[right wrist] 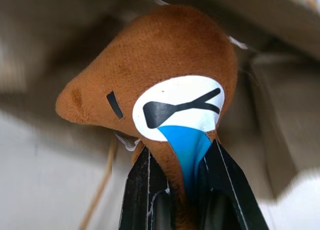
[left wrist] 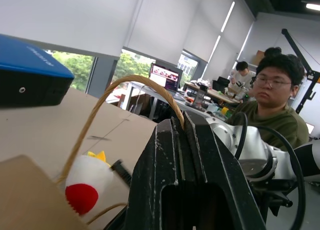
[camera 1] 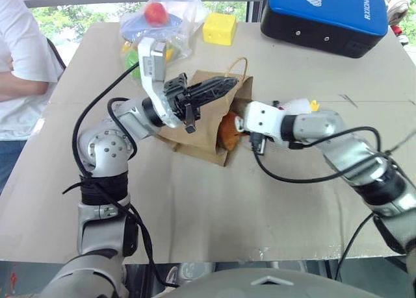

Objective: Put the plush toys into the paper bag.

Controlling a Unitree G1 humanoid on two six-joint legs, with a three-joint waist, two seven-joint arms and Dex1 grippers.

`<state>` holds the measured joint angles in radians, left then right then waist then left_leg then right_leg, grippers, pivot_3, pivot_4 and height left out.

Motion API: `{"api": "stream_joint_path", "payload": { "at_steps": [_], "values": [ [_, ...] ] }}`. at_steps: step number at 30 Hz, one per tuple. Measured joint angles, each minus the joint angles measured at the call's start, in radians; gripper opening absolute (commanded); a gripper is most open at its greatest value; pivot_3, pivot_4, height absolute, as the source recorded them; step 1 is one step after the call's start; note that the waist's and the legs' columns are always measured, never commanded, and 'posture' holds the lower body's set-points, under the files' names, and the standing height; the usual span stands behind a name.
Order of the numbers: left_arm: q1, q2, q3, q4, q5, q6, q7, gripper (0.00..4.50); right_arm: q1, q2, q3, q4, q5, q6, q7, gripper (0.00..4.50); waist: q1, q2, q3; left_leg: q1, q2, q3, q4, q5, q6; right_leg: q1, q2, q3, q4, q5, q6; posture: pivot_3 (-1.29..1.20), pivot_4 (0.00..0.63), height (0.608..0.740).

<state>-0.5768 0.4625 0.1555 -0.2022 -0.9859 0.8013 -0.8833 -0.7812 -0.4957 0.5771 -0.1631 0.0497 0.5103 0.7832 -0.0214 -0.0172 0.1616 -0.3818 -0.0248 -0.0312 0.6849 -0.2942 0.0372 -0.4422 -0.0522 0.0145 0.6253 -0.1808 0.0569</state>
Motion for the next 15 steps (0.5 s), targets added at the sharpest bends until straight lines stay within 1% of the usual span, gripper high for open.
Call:
{"api": "stream_joint_path", "payload": {
  "at_steps": [1,2,3,4,5,8,10,12,15],
  "values": [
    [0.025,-0.001,0.002,-0.024,-0.005,0.001,0.015,0.0,-0.034,0.074,0.005,0.091,-0.001,-0.032,0.013,0.38,-0.004,0.0,0.0,0.0,0.0,0.001,0.0,0.0,0.0,-0.001,0.0,0.001,0.0,0.0,0.0,0.0,0.15,0.74],
    [0.039,-0.014,0.013,-0.037,-0.019,-0.001,0.029,0.0,-0.049,0.113,0.007,0.153,-0.005,-0.062,0.023,0.79,-0.005,0.0,0.0,0.0,0.0,0.0,0.0,0.0,0.0,-0.001,-0.001,0.0,0.001,0.0,0.0,0.0,0.15,0.74],
    [0.053,-0.014,0.012,-0.055,-0.028,0.004,0.04,0.0,-0.052,0.124,0.013,0.187,-0.01,-0.091,0.034,1.12,0.001,0.0,0.0,-0.002,0.0,-0.001,0.0,0.0,0.0,-0.002,-0.001,0.0,0.0,0.0,0.0,0.0,0.15,0.74],
    [0.071,-0.012,0.016,-0.07,-0.039,0.007,0.049,0.0,-0.045,0.117,0.013,0.197,-0.019,-0.122,0.043,1.77,0.011,0.0,0.0,-0.002,-0.002,-0.002,0.0,0.0,0.0,-0.002,-0.003,-0.001,0.001,0.0,0.0,0.0,0.15,0.74],
    [0.084,-0.008,0.023,-0.075,-0.04,0.009,0.053,0.0,-0.041,0.106,0.011,0.2,-0.025,-0.136,0.047,2.1,0.014,0.0,0.0,-0.003,-0.003,-0.003,0.0,0.0,0.0,-0.002,-0.004,-0.002,0.001,0.0,0.0,0.0,0.15,0.74],
    [0.11,0.016,0.036,-0.084,-0.039,0.008,0.058,0.0,0.043,0.042,-0.06,0.13,-0.013,-0.139,0.067,2.1,0.025,0.0,0.0,-0.005,-0.005,-0.004,0.0,0.0,0.0,-0.003,-0.006,-0.002,0.0,0.0,0.0,0.0,0.15,0.74],
    [0.112,0.017,0.039,-0.086,-0.04,0.006,0.058,0.0,0.109,-0.006,-0.105,0.045,0.016,-0.111,0.091,2.1,0.027,0.0,0.0,-0.005,-0.005,-0.004,0.0,0.0,0.0,-0.003,-0.006,-0.003,0.0,0.0,0.0,0.0,0.15,0.74],
    [0.111,0.016,0.038,-0.088,-0.039,0.001,0.057,0.0,0.149,-0.026,-0.141,-0.028,0.042,-0.077,0.1,2.1,0.026,0.0,0.0,-0.005,-0.005,-0.003,0.0,0.0,0.0,-0.004,-0.006,-0.003,0.0,0.0,0.0,0.0,0.15,0.74],
    [0.112,0.019,0.031,-0.086,-0.025,-0.026,0.026,0.0,0.224,-0.059,-0.24,-0.176,0.108,0.031,0.09,2.1,0.022,0.0,0.0,-0.004,-0.003,-0.003,0.0,0.0,0.0,-0.003,-0.004,-0.002,0.0,0.0,0.0,0.0,0.15,0.74]
  ]
}}
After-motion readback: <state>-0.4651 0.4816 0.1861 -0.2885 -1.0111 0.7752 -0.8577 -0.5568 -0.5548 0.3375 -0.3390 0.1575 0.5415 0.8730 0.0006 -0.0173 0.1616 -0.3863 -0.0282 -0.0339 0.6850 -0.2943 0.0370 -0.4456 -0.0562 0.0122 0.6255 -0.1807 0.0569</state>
